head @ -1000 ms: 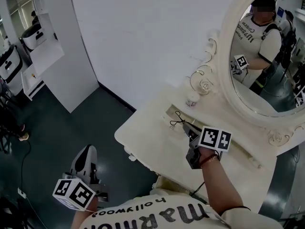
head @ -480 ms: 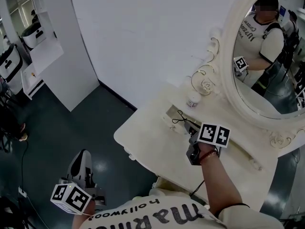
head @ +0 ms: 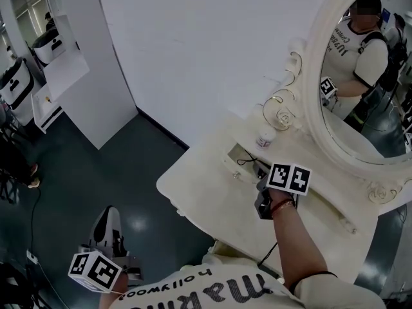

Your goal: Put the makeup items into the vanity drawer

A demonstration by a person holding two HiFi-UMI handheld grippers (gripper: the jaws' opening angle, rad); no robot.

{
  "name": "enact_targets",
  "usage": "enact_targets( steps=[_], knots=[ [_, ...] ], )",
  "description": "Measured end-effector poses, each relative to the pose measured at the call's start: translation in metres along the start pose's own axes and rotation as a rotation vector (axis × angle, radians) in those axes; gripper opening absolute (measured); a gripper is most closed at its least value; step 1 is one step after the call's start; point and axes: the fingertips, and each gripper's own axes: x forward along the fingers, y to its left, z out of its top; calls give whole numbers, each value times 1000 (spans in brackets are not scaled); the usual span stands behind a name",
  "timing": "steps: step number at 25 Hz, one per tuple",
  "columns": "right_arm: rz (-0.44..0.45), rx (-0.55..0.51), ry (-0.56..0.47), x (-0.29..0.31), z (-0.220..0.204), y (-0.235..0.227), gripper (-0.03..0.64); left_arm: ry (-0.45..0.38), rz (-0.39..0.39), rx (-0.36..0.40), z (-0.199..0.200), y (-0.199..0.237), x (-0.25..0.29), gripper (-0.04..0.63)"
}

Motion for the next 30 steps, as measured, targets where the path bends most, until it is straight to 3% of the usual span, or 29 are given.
enact_targets(
  steps=[9,30],
  knots=[
    [-112,-221,49,8,2,-3,41,-11,26,-23,-3,6,-2,8],
    [-125,-217,108,21,-5,-5,43,-18,51,-38,-2,11,-9,8]
  ],
)
